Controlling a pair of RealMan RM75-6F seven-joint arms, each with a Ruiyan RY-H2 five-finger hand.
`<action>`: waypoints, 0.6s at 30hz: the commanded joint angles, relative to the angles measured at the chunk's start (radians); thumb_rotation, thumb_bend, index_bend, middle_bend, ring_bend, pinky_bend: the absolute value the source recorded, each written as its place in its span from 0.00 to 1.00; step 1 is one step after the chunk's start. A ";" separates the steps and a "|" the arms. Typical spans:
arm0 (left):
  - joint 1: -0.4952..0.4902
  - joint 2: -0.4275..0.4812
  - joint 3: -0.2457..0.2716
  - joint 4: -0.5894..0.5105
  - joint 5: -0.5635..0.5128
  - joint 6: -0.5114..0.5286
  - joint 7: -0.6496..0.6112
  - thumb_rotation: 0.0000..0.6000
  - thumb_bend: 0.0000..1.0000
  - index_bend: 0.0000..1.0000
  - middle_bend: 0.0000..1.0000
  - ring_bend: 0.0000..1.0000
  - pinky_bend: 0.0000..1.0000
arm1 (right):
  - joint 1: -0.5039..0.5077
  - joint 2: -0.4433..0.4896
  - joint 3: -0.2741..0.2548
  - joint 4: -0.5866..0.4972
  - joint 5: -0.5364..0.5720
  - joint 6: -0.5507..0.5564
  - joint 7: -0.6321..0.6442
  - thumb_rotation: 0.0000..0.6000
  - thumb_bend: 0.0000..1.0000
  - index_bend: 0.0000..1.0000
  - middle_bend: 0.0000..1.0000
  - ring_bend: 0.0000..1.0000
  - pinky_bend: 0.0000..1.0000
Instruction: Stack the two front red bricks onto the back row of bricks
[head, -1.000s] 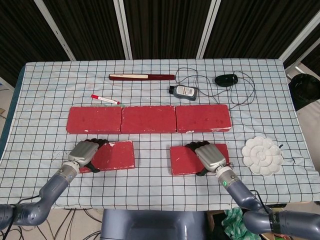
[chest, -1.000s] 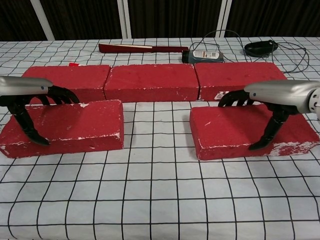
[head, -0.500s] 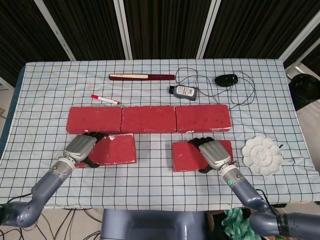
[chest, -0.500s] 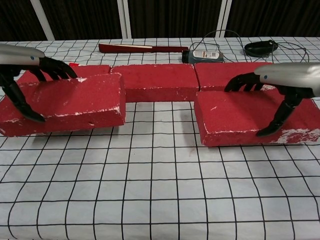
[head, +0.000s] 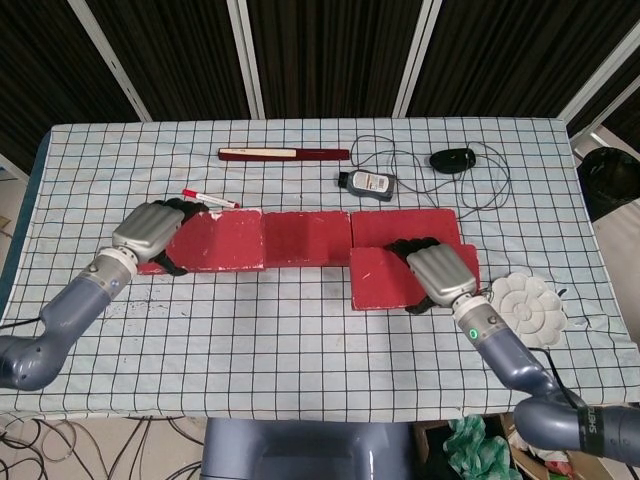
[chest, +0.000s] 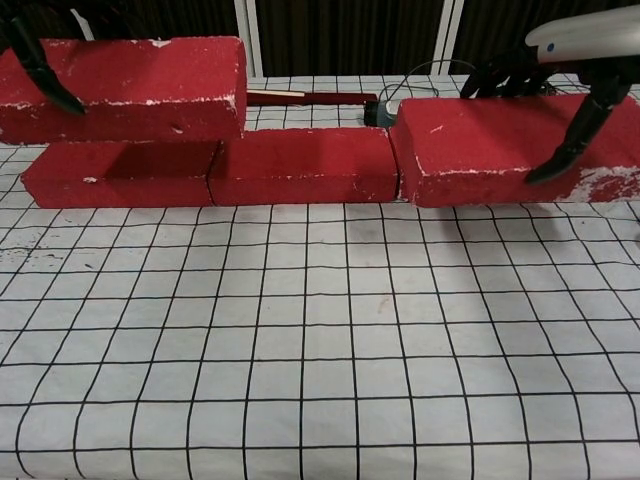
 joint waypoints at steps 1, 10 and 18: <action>-0.074 -0.062 0.002 0.124 -0.032 -0.096 0.009 1.00 0.17 0.17 0.22 0.10 0.19 | 0.087 -0.015 0.042 0.093 0.100 -0.084 -0.016 1.00 0.16 0.21 0.26 0.25 0.20; -0.103 -0.223 -0.022 0.390 0.044 -0.212 -0.079 1.00 0.17 0.17 0.21 0.10 0.19 | 0.272 -0.170 0.051 0.358 0.266 -0.244 -0.043 1.00 0.16 0.21 0.26 0.26 0.20; -0.045 -0.340 -0.116 0.520 0.211 -0.243 -0.250 1.00 0.17 0.17 0.21 0.10 0.19 | 0.398 -0.306 0.033 0.584 0.346 -0.375 -0.024 1.00 0.16 0.21 0.26 0.26 0.20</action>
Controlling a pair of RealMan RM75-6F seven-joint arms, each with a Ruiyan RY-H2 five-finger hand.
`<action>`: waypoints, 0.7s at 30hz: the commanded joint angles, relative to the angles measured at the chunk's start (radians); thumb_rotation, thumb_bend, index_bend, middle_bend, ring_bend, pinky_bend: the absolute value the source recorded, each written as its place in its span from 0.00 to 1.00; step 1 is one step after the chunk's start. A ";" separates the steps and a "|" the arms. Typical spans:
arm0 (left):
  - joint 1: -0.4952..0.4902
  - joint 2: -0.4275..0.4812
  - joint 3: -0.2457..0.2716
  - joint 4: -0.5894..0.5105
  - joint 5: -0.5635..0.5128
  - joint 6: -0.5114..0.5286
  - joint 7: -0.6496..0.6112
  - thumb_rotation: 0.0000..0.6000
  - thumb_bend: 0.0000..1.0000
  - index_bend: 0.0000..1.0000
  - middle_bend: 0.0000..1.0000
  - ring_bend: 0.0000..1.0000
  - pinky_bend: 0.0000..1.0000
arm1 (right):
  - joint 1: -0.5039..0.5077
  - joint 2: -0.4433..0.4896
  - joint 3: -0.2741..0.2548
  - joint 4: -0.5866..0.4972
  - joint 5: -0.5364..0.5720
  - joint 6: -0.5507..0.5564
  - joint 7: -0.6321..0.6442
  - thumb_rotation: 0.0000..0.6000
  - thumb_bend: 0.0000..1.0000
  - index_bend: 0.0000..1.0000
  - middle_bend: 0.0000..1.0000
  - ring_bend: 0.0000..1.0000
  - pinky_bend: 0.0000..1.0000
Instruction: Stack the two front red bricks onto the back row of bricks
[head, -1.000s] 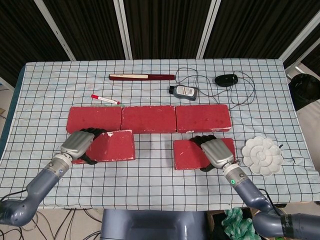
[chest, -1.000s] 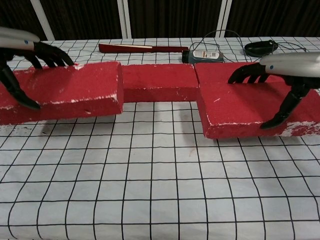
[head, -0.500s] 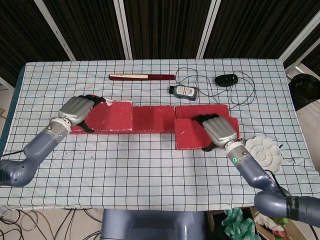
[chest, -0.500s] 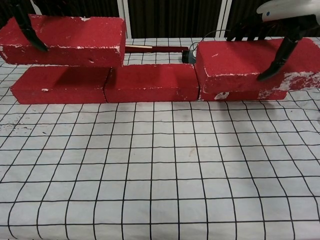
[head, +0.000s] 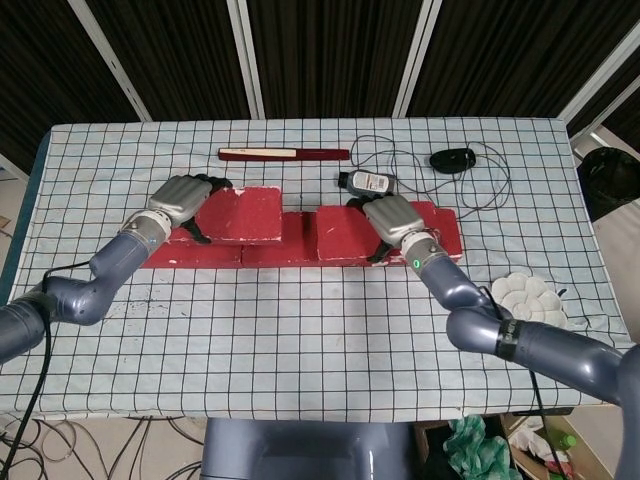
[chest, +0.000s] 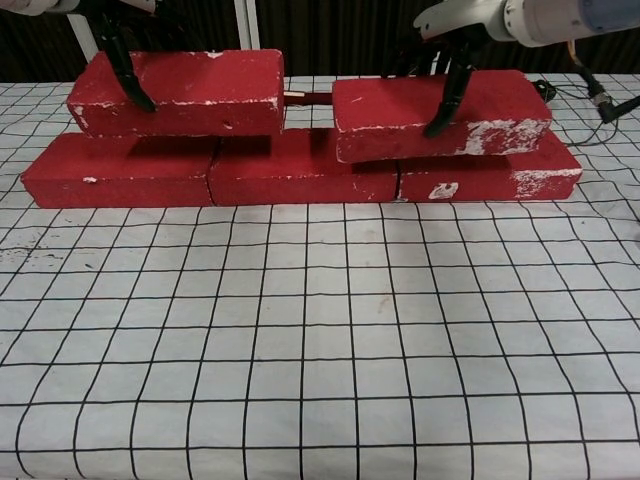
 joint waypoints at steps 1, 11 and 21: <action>0.039 -0.058 -0.051 0.059 0.107 -0.023 -0.093 1.00 0.17 0.17 0.21 0.10 0.19 | 0.080 -0.065 -0.021 0.106 0.053 -0.076 0.001 1.00 0.16 0.21 0.26 0.26 0.20; 0.069 -0.082 -0.064 0.097 0.243 -0.058 -0.198 1.00 0.17 0.17 0.21 0.10 0.18 | 0.176 -0.112 -0.073 0.211 0.162 -0.152 0.035 1.00 0.16 0.21 0.26 0.26 0.20; 0.081 -0.061 -0.059 0.095 0.311 -0.077 -0.265 1.00 0.17 0.17 0.21 0.10 0.18 | 0.202 -0.139 -0.120 0.274 0.186 -0.162 0.089 1.00 0.16 0.21 0.26 0.26 0.20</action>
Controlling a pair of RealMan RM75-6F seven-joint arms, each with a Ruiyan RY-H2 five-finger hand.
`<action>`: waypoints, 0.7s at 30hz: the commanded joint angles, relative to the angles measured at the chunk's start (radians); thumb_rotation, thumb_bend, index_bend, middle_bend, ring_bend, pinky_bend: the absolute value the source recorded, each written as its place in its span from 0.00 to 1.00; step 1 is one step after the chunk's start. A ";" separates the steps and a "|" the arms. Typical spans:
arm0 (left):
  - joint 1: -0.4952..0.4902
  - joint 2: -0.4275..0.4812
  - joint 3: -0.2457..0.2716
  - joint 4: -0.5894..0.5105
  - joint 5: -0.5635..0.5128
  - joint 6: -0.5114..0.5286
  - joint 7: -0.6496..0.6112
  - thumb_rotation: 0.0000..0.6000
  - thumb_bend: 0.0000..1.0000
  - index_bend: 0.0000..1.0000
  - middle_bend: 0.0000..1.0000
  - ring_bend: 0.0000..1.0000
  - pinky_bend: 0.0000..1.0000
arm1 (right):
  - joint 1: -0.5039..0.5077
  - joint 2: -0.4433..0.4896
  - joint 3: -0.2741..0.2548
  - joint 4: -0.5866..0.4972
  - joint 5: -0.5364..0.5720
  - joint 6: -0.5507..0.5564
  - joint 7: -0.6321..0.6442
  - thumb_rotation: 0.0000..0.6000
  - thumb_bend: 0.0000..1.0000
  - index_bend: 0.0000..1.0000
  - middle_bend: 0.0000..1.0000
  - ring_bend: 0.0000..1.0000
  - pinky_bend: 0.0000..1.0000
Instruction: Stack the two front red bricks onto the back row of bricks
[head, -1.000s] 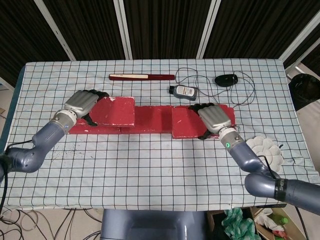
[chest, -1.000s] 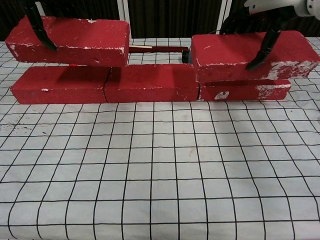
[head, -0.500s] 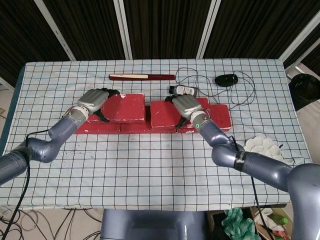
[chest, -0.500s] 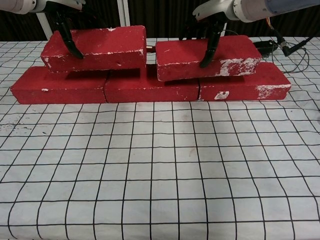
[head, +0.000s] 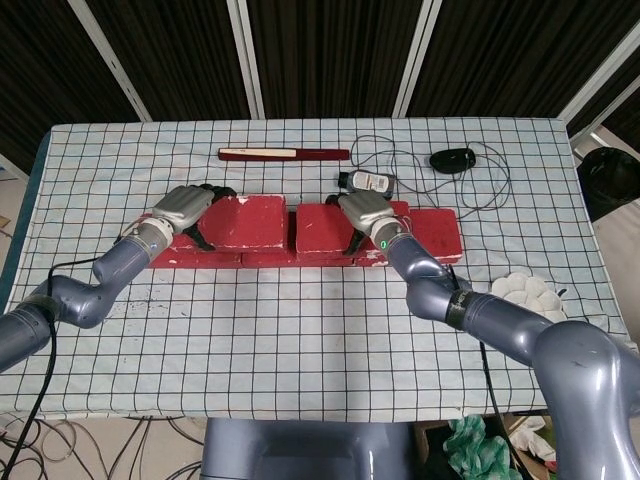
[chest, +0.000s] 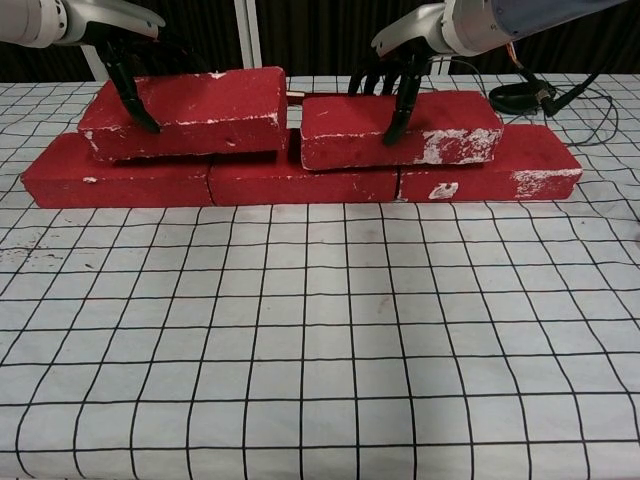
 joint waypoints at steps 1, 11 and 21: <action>0.001 0.008 0.010 -0.001 0.022 -0.007 -0.012 1.00 0.17 0.17 0.21 0.10 0.18 | 0.004 -0.008 -0.006 0.012 -0.004 0.004 0.017 1.00 0.16 0.21 0.26 0.26 0.20; -0.015 0.002 0.022 0.012 0.014 -0.036 -0.038 1.00 0.16 0.17 0.21 0.10 0.18 | 0.008 -0.025 -0.017 0.035 -0.024 0.007 0.051 1.00 0.16 0.21 0.26 0.26 0.20; -0.040 -0.006 0.039 0.030 0.002 -0.066 -0.046 1.00 0.16 0.17 0.21 0.10 0.18 | 0.010 -0.035 -0.026 0.055 -0.037 0.009 0.077 1.00 0.16 0.21 0.26 0.26 0.20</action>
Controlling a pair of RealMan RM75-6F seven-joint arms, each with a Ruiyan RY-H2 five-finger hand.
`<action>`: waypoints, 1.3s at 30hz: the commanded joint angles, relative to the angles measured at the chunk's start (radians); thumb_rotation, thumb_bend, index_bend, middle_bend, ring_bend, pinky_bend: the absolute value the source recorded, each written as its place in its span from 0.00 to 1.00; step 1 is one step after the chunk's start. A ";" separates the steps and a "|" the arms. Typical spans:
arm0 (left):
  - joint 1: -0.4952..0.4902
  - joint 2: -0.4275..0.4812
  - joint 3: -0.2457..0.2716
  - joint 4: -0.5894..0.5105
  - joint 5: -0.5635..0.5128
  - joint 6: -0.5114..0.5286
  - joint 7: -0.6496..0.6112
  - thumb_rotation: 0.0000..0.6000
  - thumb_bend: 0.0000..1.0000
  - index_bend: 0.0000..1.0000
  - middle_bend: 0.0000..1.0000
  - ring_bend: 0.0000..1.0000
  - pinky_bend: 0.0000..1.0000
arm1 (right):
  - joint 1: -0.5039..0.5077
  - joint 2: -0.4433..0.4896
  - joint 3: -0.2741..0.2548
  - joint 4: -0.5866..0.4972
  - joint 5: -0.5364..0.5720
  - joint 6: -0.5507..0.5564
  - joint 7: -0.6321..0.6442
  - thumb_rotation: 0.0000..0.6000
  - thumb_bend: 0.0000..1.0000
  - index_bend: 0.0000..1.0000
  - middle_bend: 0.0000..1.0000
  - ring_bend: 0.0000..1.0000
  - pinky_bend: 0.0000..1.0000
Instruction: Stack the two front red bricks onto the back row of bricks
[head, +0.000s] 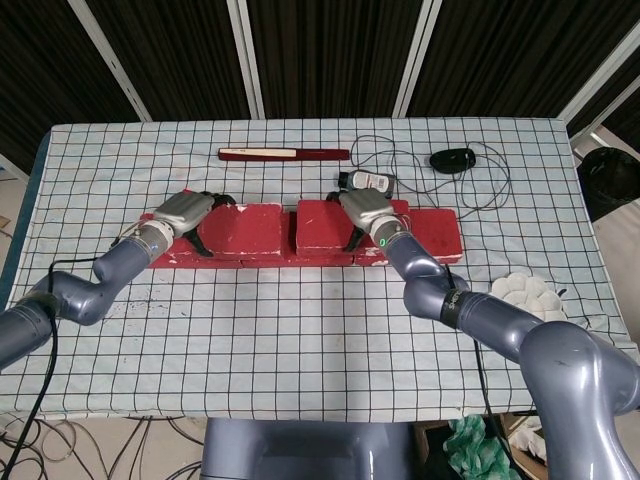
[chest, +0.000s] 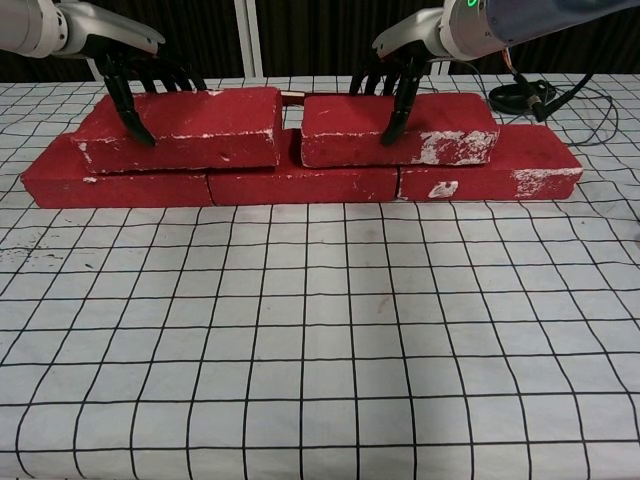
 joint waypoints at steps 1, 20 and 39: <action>-0.008 -0.005 0.006 0.007 -0.006 -0.005 -0.002 1.00 0.16 0.17 0.21 0.10 0.18 | 0.002 0.001 -0.004 0.001 -0.004 0.001 0.008 1.00 0.16 0.21 0.26 0.26 0.20; -0.059 -0.008 0.076 0.031 -0.096 0.015 0.024 1.00 0.16 0.16 0.20 0.10 0.18 | -0.001 0.017 -0.021 -0.020 -0.045 0.014 0.069 1.00 0.16 0.21 0.26 0.26 0.20; -0.089 -0.007 0.117 0.012 -0.153 0.036 0.045 1.00 0.15 0.16 0.20 0.10 0.18 | -0.002 0.023 -0.031 -0.051 -0.068 0.036 0.093 1.00 0.16 0.21 0.26 0.25 0.20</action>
